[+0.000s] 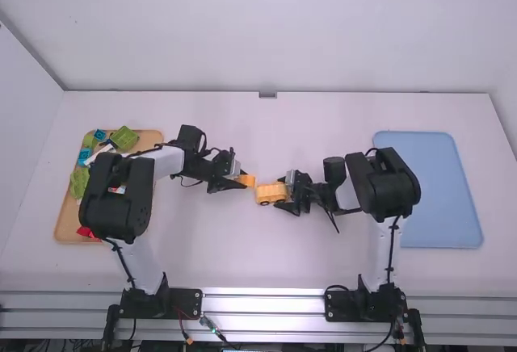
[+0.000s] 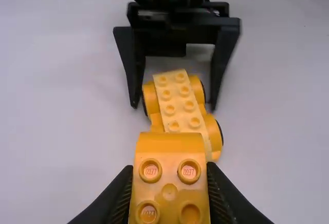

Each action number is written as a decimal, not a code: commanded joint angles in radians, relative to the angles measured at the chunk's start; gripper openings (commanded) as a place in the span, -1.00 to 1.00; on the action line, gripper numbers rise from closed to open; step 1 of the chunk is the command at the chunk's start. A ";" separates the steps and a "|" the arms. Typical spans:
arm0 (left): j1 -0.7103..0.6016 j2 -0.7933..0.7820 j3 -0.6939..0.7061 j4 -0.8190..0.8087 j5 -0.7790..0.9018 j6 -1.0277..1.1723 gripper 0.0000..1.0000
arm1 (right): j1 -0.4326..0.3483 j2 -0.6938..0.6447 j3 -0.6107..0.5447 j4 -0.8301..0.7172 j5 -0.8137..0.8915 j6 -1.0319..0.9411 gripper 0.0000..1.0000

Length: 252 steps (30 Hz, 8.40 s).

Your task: Assemble lego blocks to make yellow taxi

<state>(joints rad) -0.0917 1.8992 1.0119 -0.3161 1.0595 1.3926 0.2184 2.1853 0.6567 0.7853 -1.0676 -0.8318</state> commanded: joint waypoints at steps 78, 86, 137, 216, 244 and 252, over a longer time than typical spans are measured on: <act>-0.260 -0.125 -0.267 0.586 -0.210 -0.592 -0.96 | 0.057 0.010 0.096 -0.185 0.043 -0.062 0.24; -0.260 -0.079 -0.244 0.583 -0.229 -0.574 -0.97 | 0.059 0.010 0.096 -0.185 0.043 -0.063 0.24; -0.268 0.084 -0.163 0.575 -0.212 -0.562 -0.96 | 0.058 0.010 0.096 -0.192 0.043 -0.055 0.24; -0.256 0.032 -0.087 0.334 -0.381 -0.460 0.19 | 0.056 0.010 0.096 -0.192 0.048 -0.055 0.26; -0.074 -0.211 -0.097 0.103 -0.196 -0.289 0.98 | 0.068 0.010 0.098 -0.187 0.066 -0.055 0.33; 0.103 -0.267 -0.167 0.114 -0.082 -0.277 0.98 | 0.108 0.010 0.102 -0.143 0.067 -0.038 0.83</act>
<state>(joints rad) -0.0002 1.6398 0.8696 -0.1936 0.9066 1.1004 0.3122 2.1849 0.7525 0.6479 -1.0363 -0.8730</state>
